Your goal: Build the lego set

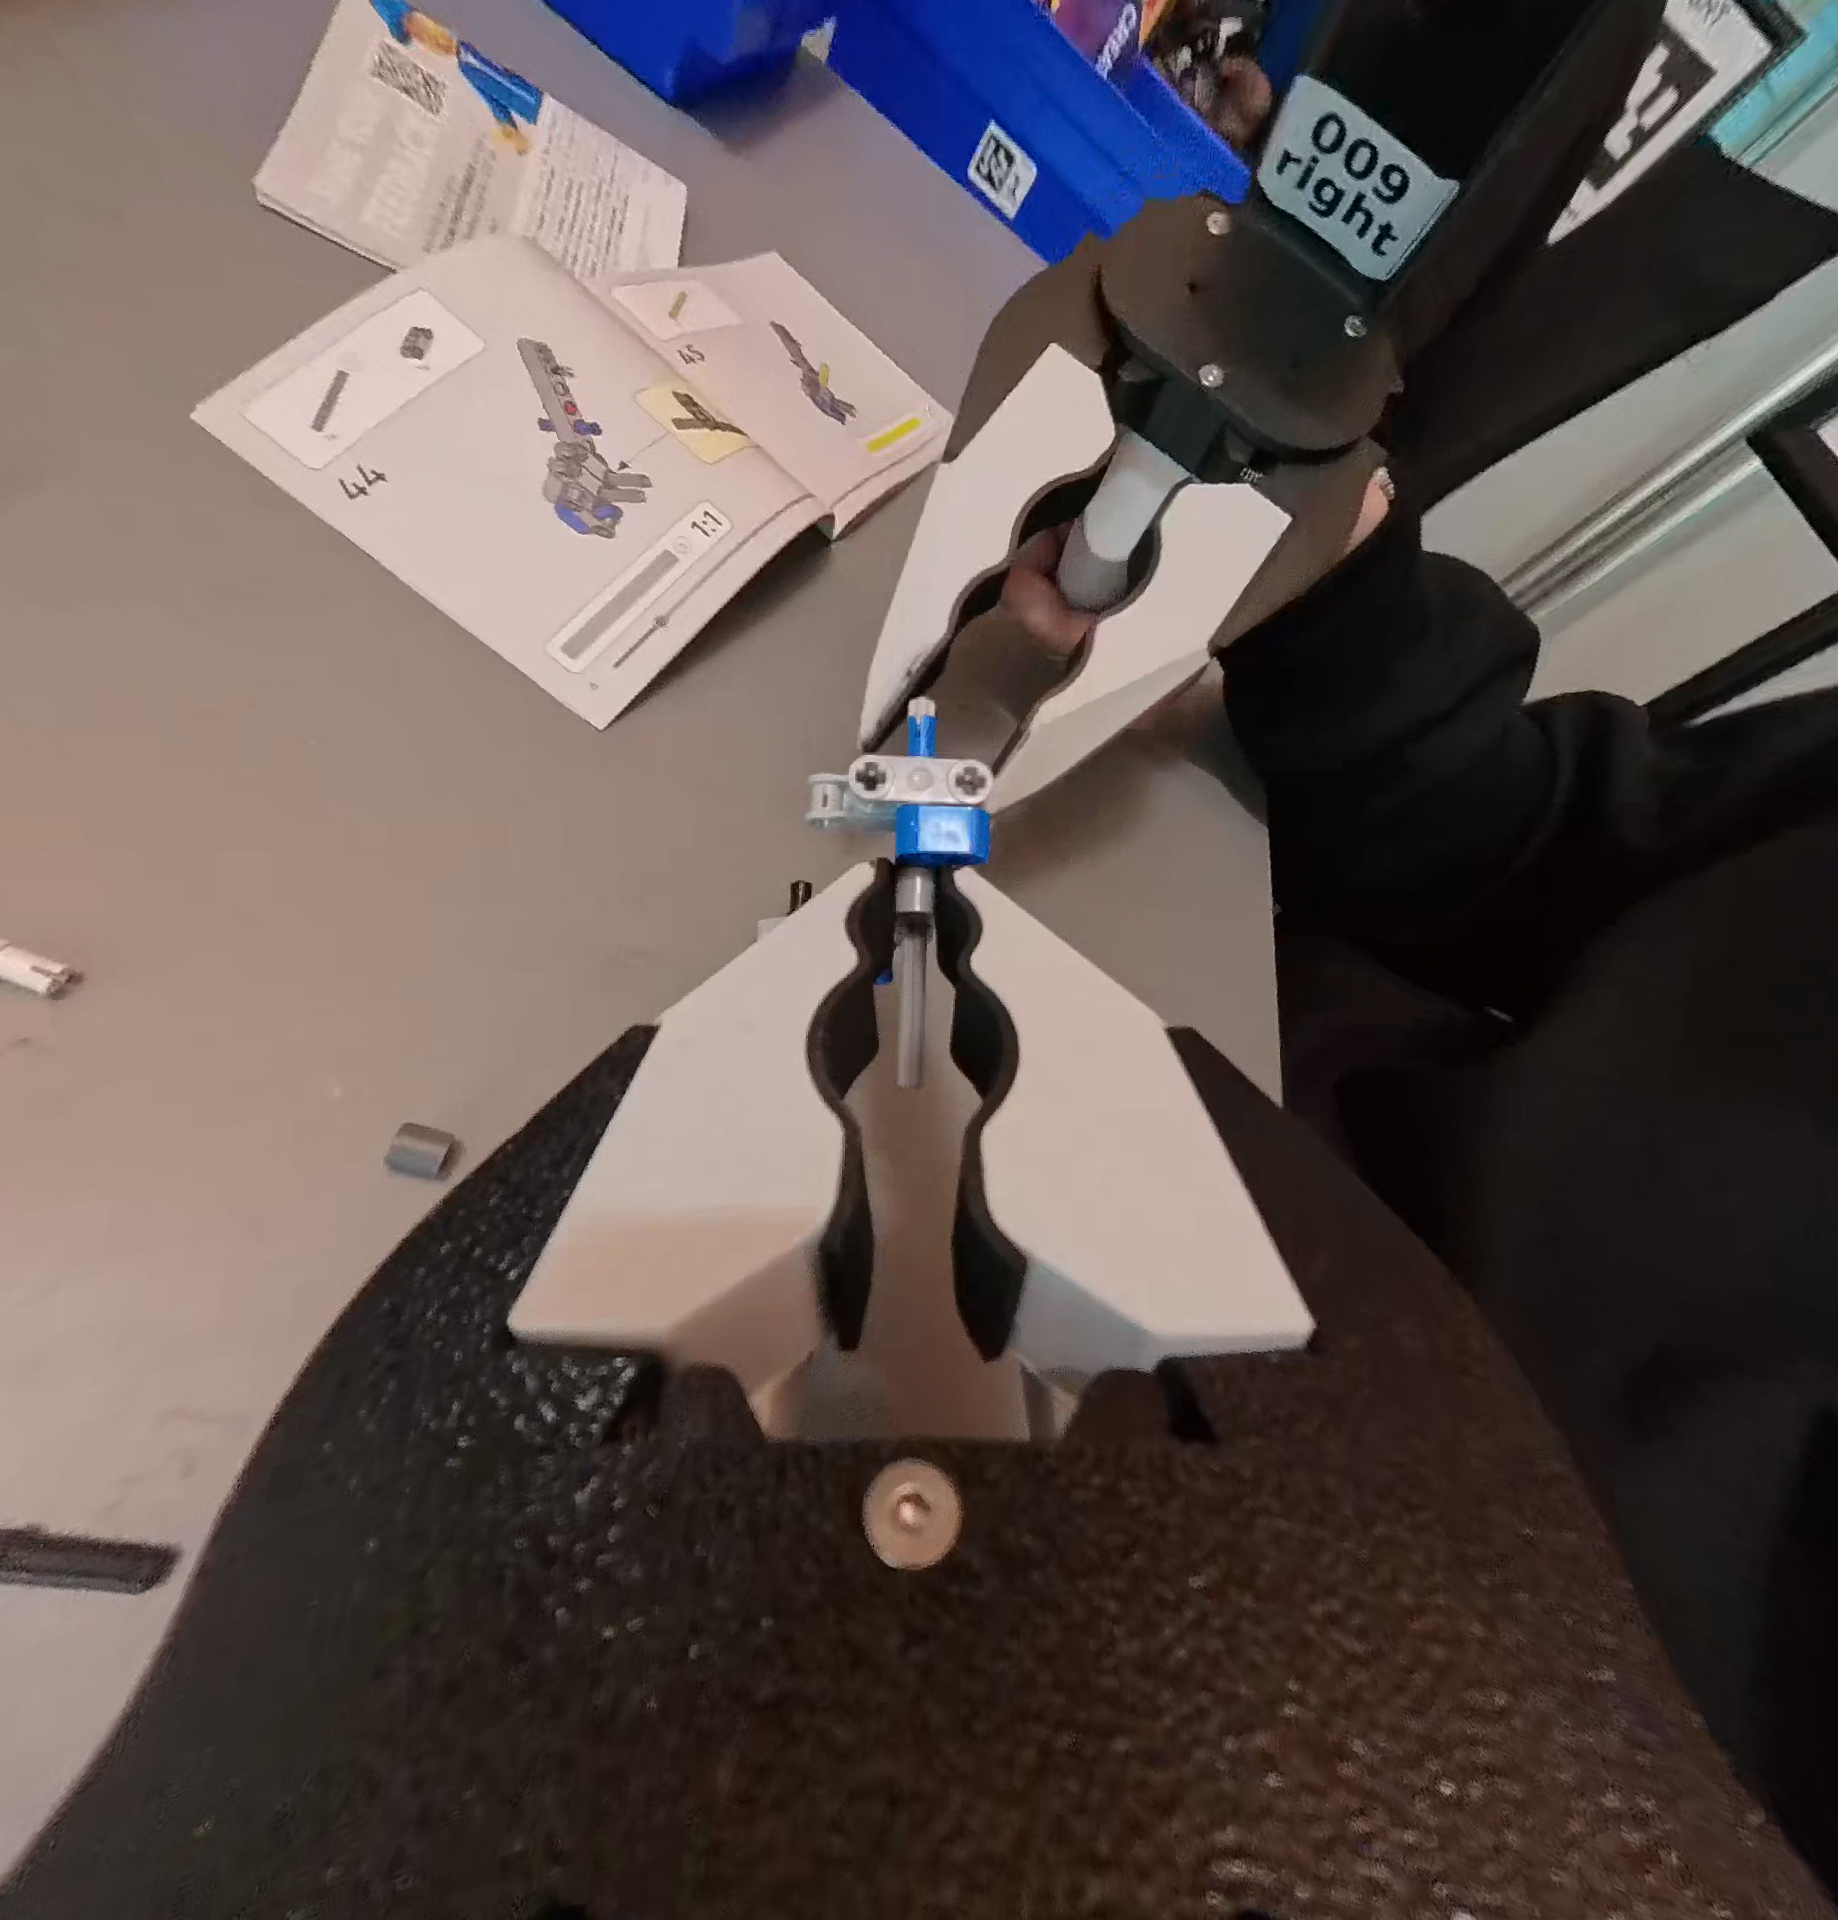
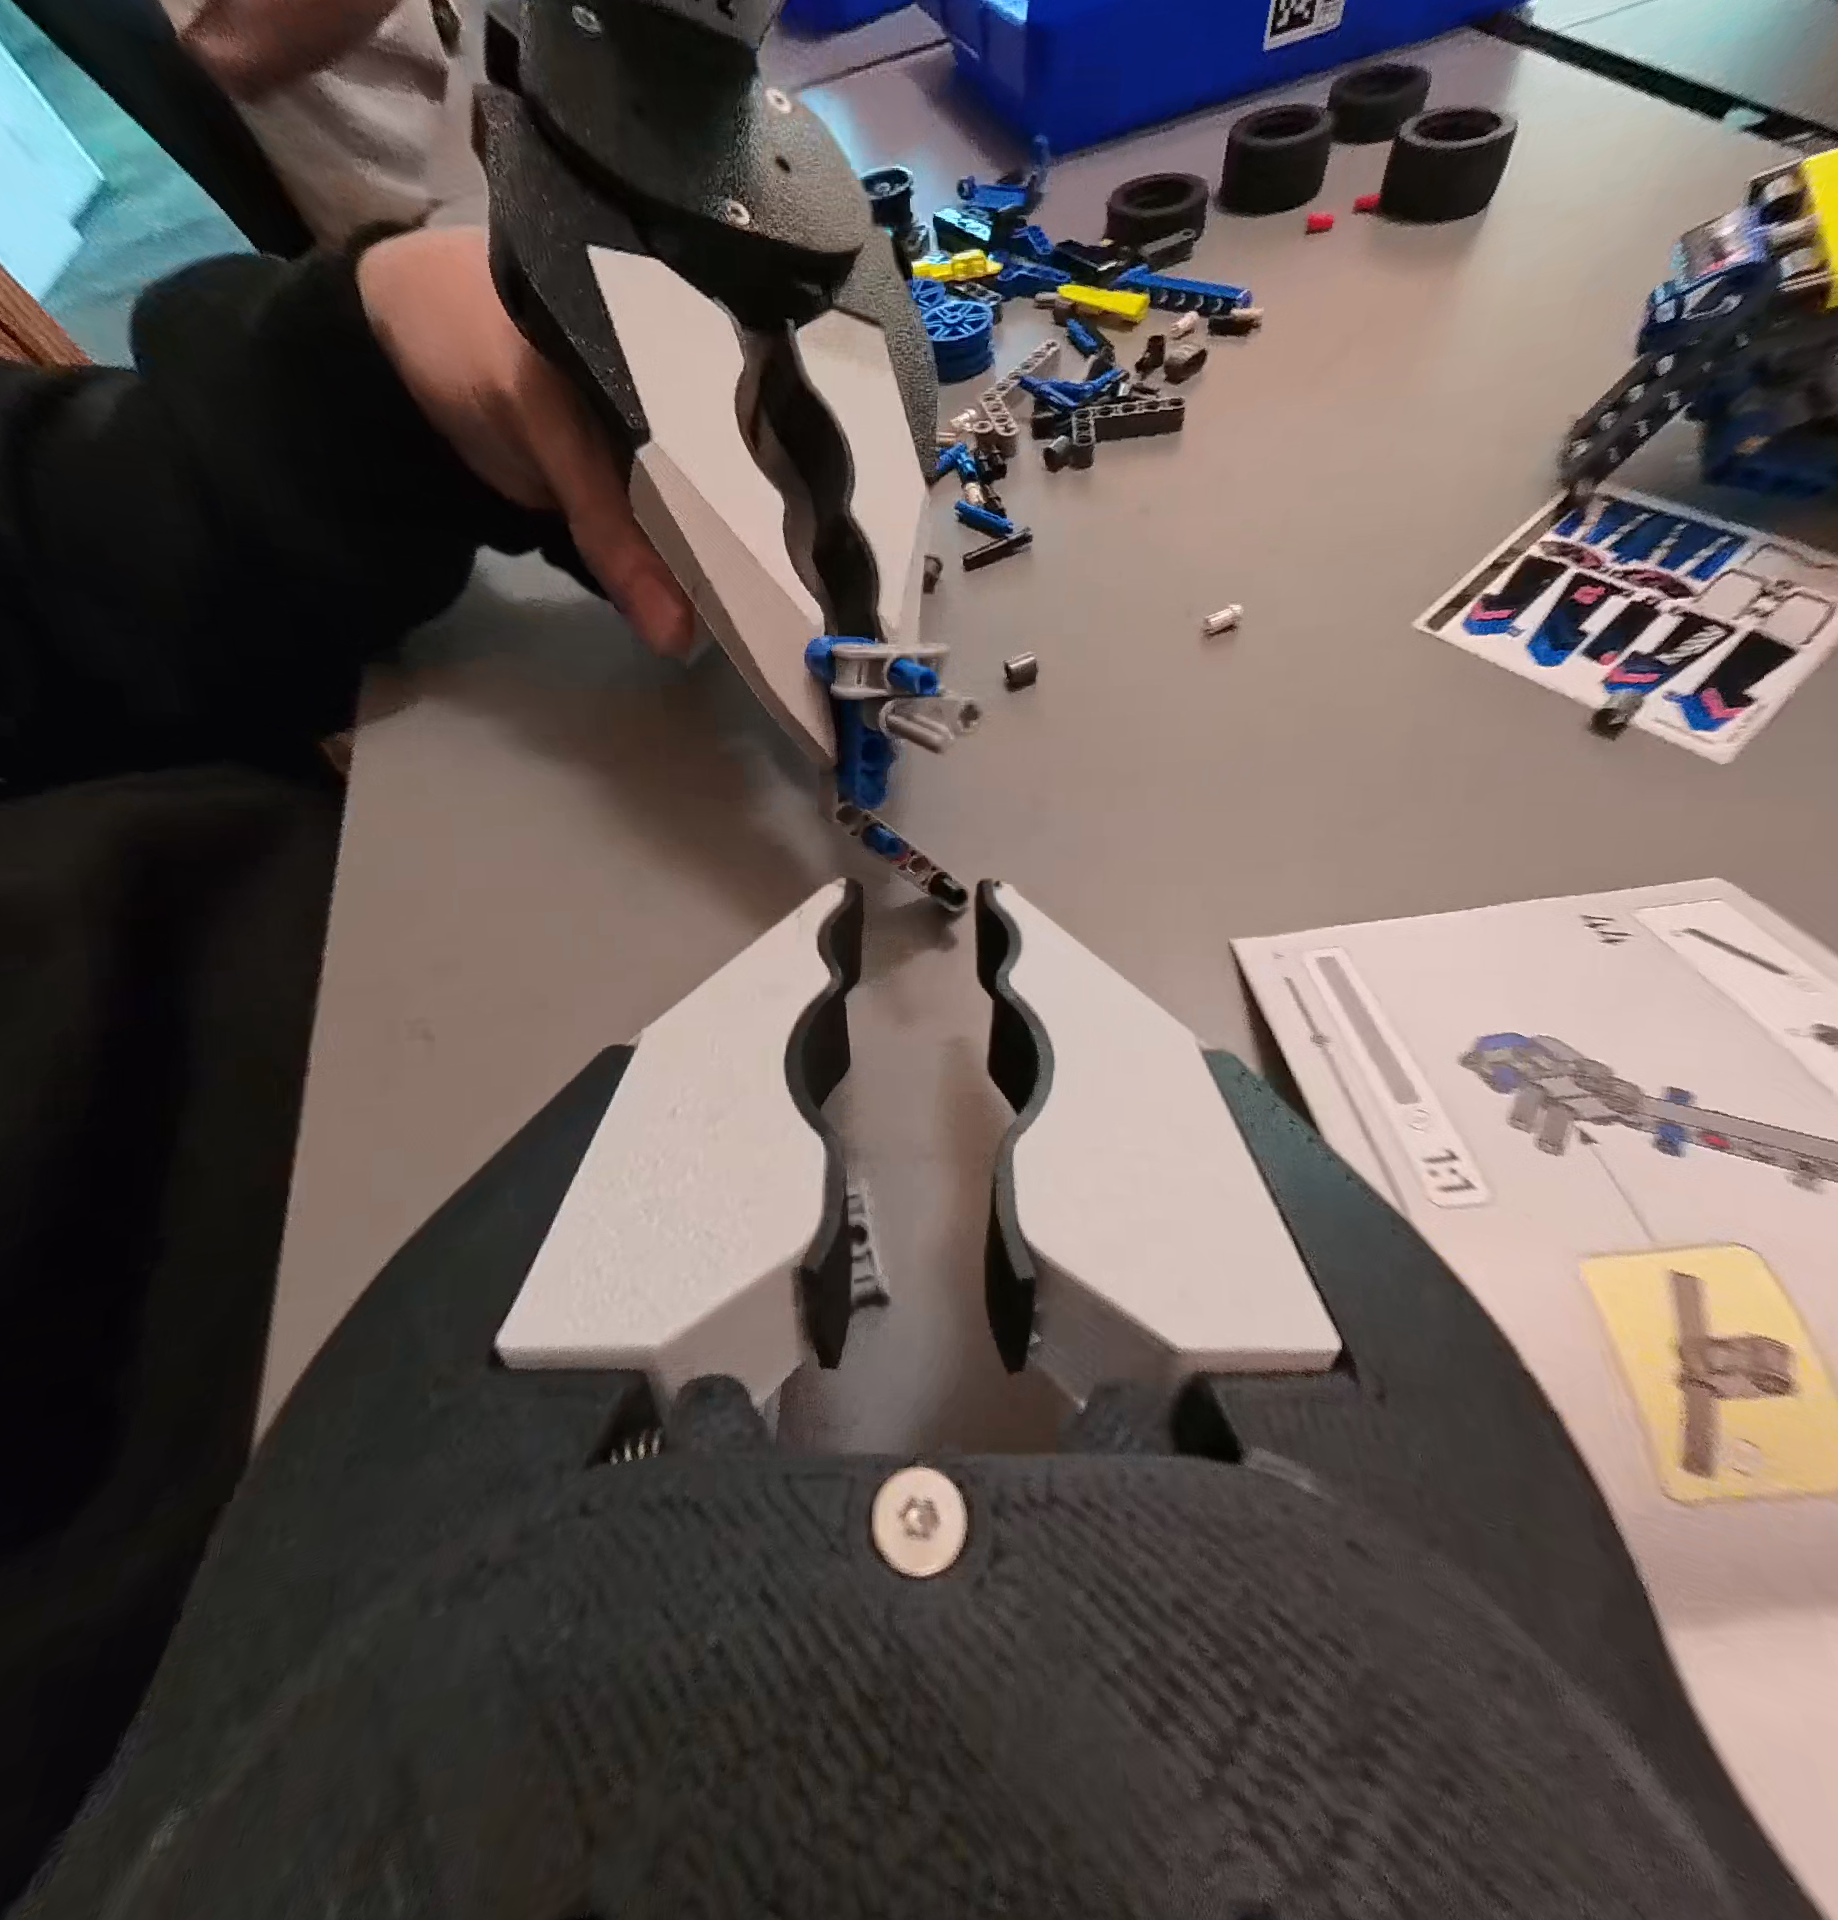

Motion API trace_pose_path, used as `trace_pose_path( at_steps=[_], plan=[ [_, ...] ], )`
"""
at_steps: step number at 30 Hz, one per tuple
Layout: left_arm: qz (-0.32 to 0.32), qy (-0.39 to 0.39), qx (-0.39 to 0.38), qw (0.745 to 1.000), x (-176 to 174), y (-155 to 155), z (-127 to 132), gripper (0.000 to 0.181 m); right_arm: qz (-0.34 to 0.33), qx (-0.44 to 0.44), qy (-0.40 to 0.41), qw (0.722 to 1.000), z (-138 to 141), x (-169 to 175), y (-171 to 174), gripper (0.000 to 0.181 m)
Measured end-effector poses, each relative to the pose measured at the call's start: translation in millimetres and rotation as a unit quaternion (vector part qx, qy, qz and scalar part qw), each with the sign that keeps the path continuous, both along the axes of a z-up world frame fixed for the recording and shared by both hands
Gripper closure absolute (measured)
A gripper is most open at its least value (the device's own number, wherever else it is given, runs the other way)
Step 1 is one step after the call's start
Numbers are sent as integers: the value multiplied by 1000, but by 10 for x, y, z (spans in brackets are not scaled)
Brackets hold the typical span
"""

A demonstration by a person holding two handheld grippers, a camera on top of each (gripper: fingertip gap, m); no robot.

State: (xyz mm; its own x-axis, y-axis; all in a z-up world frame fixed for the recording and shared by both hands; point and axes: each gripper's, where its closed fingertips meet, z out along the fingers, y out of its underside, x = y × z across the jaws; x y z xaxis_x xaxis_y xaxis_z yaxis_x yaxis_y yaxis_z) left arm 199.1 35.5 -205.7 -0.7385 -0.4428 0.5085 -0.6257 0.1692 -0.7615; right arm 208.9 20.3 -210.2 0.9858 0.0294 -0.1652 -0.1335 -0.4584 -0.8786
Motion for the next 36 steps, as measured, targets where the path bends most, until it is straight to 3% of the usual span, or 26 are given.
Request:
trace_pose_path(
  at_steps=[20,36],
  plan=[
    [-156,194,76,966,-83,86,-4,176,-18,5,144,989,-58,-83,186,167],
    [-189,310,130,923,-75,87,-41,177,-33,21,304,952,-78,-67,163,167]
  ],
)
